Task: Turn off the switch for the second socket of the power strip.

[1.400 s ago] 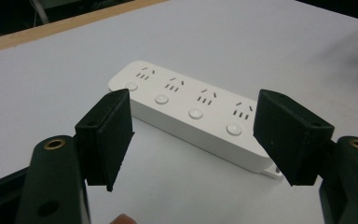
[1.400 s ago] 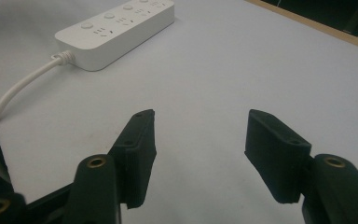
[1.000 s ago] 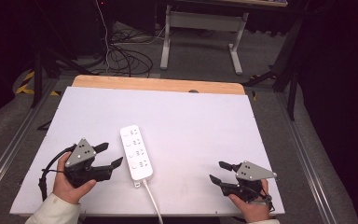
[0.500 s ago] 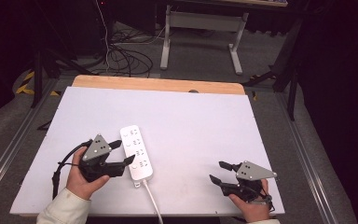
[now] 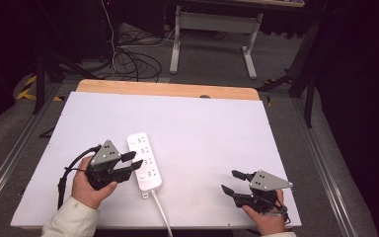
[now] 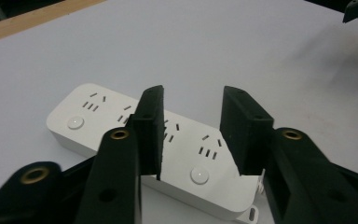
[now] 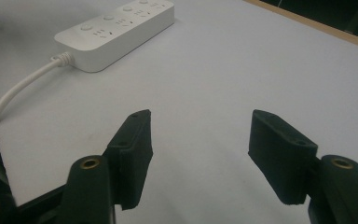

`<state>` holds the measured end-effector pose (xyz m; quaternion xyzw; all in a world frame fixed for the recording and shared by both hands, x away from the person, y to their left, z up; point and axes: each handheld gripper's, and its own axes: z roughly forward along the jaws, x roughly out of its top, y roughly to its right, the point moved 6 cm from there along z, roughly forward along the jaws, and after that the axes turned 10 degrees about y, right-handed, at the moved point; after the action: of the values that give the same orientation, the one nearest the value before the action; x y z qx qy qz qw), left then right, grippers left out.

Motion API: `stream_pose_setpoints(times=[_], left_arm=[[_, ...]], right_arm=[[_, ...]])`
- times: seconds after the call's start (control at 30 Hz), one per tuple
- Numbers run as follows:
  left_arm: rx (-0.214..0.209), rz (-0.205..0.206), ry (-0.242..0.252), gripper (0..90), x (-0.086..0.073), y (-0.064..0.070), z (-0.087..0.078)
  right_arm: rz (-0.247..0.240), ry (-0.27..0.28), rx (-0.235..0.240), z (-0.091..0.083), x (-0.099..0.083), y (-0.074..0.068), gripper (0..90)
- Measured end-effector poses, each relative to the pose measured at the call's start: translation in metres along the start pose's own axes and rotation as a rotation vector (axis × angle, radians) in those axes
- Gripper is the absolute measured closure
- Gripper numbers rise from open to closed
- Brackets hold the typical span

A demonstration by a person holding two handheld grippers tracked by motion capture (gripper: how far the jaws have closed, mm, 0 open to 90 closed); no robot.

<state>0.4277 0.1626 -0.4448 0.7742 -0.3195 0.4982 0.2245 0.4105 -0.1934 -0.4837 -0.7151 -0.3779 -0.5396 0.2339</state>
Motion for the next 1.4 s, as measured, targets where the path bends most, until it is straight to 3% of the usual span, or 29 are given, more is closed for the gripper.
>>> stream_pose_setpoints(times=[0.03,0.1,0.2,0.33,0.6,0.87,1.4], left_arm=[[-0.013,-0.012,-0.028,81.6,-0.001,-0.001,0.003],[-0.015,-0.005,-0.05,89.7,-0.001,-0.003,0.005],[-0.04,-0.034,-0.094,89.9,-0.003,-0.006,0.012],[-0.036,-0.027,-0.128,90.0,-0.004,-0.01,0.016],[0.015,-0.052,-0.204,90.0,-0.012,-0.019,0.028],[0.025,-0.074,-0.263,90.0,-0.018,-0.023,0.038],[0.051,-0.036,-0.33,90.0,-0.025,-0.023,0.05]], right_arm=[[0.0,0.0,0.0,0.0,0.0,0.0,40.0],[0.001,0.0,0.001,0.0,0.0,0.0,40.0],[0.0,0.001,0.0,0.0,0.0,0.0,40.0],[0.001,0.001,0.0,0.0,0.0,0.0,40.0],[0.0,0.0,0.0,0.0,0.0,0.0,40.0],[-0.004,-0.004,0.003,0.0,-0.001,0.0,40.0],[-0.007,-0.012,0.005,0.001,-0.001,0.0,40.1]])
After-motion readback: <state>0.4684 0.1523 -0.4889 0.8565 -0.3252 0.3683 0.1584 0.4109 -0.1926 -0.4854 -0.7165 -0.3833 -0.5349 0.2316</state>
